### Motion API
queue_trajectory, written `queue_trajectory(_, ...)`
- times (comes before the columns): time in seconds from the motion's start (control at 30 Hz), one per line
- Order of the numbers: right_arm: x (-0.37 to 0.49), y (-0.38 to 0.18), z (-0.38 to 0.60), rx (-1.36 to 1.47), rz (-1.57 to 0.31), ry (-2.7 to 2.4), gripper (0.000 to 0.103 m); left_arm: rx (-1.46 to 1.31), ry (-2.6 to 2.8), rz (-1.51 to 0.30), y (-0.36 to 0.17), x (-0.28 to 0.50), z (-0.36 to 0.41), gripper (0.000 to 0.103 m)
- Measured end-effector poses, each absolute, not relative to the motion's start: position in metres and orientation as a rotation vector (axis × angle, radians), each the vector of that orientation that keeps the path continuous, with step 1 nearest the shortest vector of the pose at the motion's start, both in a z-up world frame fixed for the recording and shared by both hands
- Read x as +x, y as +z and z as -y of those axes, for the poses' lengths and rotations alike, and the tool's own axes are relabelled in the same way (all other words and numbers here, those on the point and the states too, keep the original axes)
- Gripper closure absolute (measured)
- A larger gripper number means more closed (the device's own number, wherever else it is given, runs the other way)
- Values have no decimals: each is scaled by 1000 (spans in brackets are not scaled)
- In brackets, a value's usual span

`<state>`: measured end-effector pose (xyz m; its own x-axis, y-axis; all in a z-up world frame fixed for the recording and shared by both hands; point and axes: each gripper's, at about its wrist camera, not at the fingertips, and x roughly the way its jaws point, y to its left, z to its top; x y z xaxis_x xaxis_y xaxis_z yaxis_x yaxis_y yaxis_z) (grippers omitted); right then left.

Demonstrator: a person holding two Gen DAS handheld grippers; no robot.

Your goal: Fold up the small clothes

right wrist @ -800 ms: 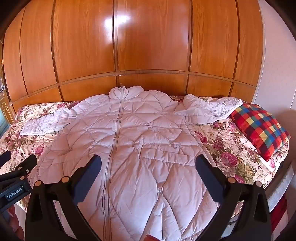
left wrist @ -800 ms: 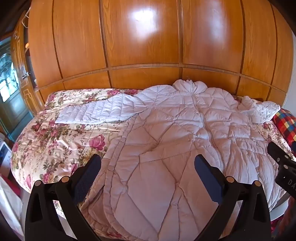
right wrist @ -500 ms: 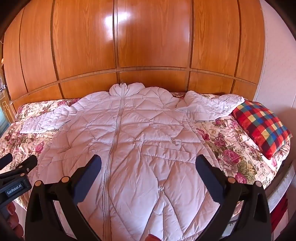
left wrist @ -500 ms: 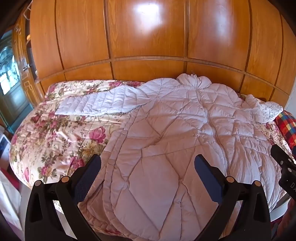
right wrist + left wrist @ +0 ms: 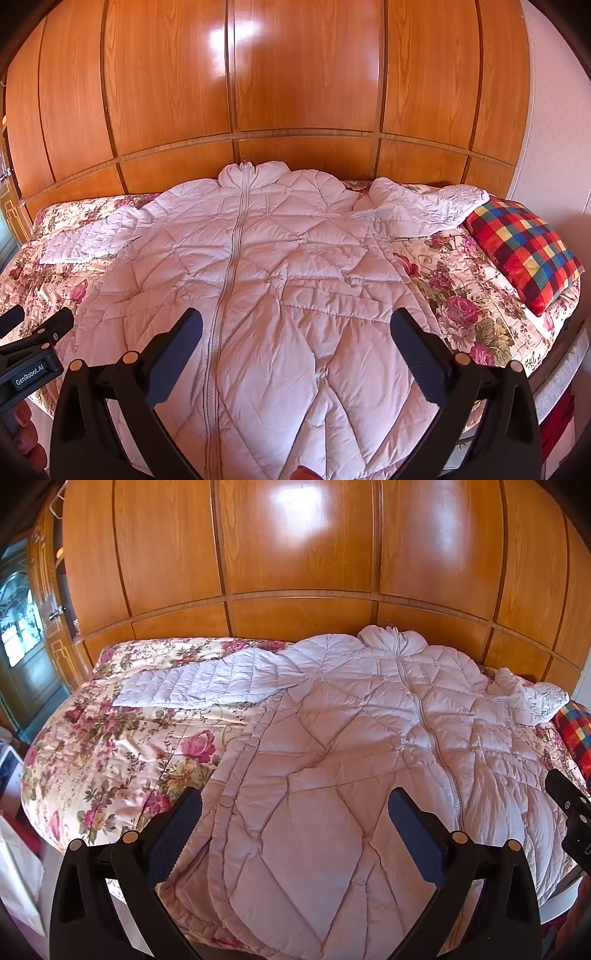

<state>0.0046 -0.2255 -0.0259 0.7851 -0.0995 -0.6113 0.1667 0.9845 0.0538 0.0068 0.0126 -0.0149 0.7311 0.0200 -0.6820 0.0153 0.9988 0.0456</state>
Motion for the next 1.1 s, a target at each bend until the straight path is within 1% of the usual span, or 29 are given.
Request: queue_trajectory(1.1,9,-30,227,111,-661,-137,2,47,7,-774,-20,13,-19,3)
